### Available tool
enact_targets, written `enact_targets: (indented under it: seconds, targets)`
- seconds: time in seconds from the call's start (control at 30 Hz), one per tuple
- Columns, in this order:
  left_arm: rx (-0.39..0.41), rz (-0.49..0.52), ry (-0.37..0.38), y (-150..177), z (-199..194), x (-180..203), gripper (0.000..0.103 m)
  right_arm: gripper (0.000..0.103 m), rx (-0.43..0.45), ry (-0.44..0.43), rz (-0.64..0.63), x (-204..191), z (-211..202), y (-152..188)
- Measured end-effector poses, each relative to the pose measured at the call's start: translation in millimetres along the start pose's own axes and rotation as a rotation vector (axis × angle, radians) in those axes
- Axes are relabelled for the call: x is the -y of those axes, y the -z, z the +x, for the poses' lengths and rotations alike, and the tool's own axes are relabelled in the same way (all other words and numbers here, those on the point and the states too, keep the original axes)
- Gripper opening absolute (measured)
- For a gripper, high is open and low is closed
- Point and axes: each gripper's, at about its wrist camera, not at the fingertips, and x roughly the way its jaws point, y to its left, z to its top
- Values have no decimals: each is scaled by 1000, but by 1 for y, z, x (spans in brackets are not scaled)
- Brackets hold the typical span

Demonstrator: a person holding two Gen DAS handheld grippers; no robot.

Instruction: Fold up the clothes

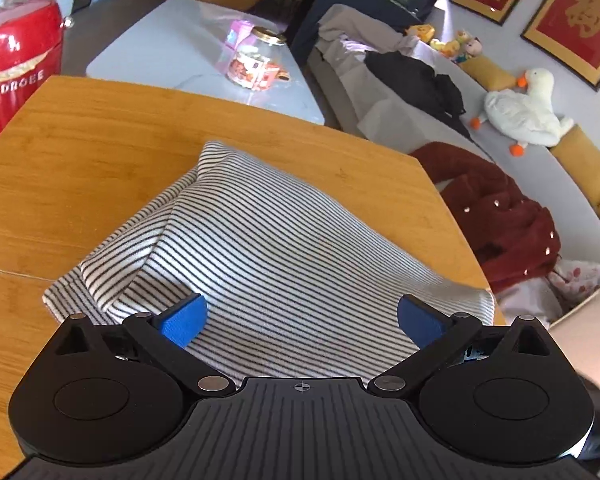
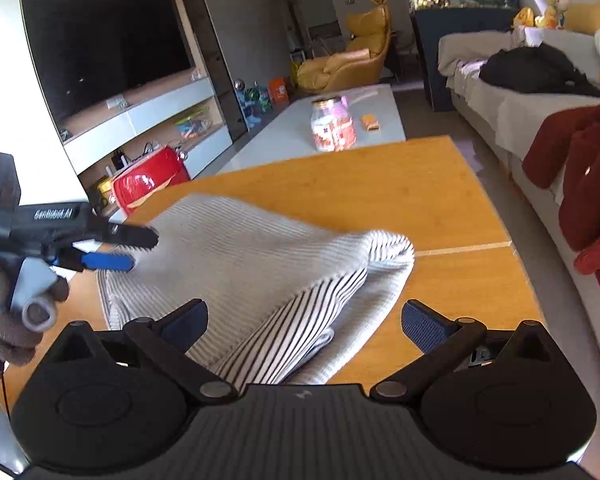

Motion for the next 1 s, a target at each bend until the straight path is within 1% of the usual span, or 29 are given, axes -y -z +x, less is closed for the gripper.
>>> enact_targets:
  seconds: [0.07, 0.17, 0.27, 0.33, 0.4, 0.47, 0.57, 0.8, 1.0]
  targets:
    - [8, 61, 3, 12, -12, 12, 103, 103, 35, 48, -29, 5, -3, -14]
    - [1, 99, 43, 24, -22, 24, 103, 103, 26, 100, -49, 9, 19, -34]
    - [-16, 81, 103, 29, -26, 28, 103, 103, -30, 105, -88, 7, 54, -44]
    - [-44, 50, 142, 27, -22, 26, 103, 103, -78, 117, -118, 2, 77, -44]
    - [-73, 17, 149, 27, -13, 21, 103, 103, -131, 128, -145, -2, 98, -38]
    - [-95, -9, 145, 28, -2, 14, 103, 103, -118, 128, -120, -1, 98, -29]
    - [-100, -27, 160, 26, 7, 10, 103, 103, -116, 119, -82, 3, 89, -20]
    - [-74, 23, 148, 16, 20, 10, 103, 103, -109, 114, -93, -5, 59, 4]
    - [-50, 24, 148, 4, 30, 4, 103, 103, -113, 77, -114, -27, 40, 24]
